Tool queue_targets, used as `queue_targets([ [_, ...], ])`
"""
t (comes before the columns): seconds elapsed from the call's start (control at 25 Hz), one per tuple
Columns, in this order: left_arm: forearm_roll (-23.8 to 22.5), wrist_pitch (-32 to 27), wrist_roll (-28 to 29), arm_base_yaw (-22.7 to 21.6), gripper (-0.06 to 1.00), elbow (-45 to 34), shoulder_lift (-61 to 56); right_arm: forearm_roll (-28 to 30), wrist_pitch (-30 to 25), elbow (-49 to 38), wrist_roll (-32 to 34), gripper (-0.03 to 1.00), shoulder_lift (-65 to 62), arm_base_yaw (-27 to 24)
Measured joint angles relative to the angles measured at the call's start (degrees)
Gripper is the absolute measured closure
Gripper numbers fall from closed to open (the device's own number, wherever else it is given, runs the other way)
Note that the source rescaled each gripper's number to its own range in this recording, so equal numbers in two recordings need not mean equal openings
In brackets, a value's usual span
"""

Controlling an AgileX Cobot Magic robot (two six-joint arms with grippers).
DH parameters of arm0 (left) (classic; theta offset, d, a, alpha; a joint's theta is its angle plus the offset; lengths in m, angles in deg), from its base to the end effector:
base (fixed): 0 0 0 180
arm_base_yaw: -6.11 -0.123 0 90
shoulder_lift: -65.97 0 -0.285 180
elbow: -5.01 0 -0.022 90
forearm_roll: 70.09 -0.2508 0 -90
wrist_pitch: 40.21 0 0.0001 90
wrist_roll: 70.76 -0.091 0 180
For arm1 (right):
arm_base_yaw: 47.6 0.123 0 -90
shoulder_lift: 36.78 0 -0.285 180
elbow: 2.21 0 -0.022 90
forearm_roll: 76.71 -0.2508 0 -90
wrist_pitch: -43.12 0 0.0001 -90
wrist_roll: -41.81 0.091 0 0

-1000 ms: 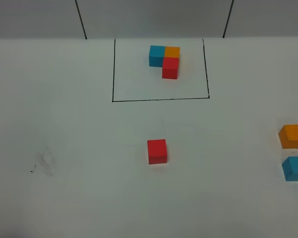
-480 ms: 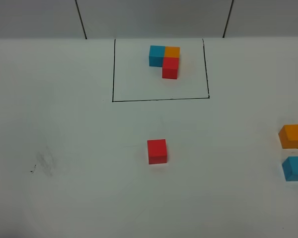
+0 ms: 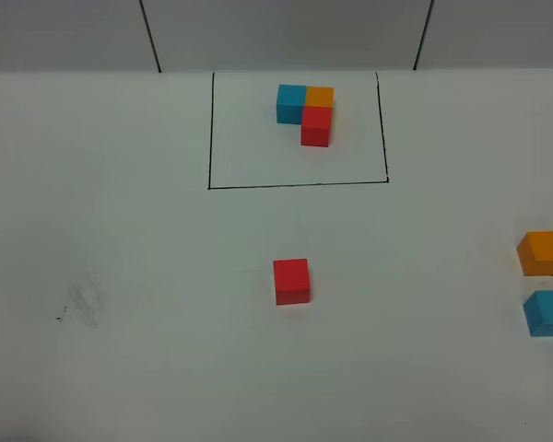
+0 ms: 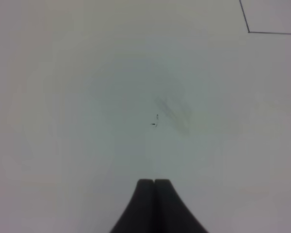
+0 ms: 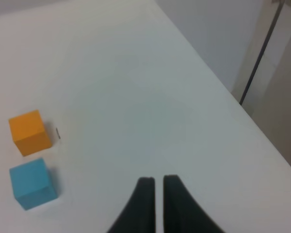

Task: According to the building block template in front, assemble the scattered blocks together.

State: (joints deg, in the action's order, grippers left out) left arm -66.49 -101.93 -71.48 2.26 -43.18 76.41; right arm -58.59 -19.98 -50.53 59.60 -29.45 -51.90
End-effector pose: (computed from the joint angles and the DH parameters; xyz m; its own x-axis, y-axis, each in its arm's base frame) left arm 0.0011 -0.0050 0.2781 -0.5030 -0.0511 -0.8628 -0.0281 0.9987 -0.0428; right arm -0.0124 -0.0244 0.2785 -0.4035 0.1872 -0.8956 0.3881 0.9214 0.0177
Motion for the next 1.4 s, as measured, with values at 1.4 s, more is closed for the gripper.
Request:
queue_targets([
  [1.4, 0.1, 0.0, 0.0, 0.0, 0.94, 0.0, 0.0, -0.1, 0.0, 0.0, 0.0, 0.96, 0.0, 0.0],
])
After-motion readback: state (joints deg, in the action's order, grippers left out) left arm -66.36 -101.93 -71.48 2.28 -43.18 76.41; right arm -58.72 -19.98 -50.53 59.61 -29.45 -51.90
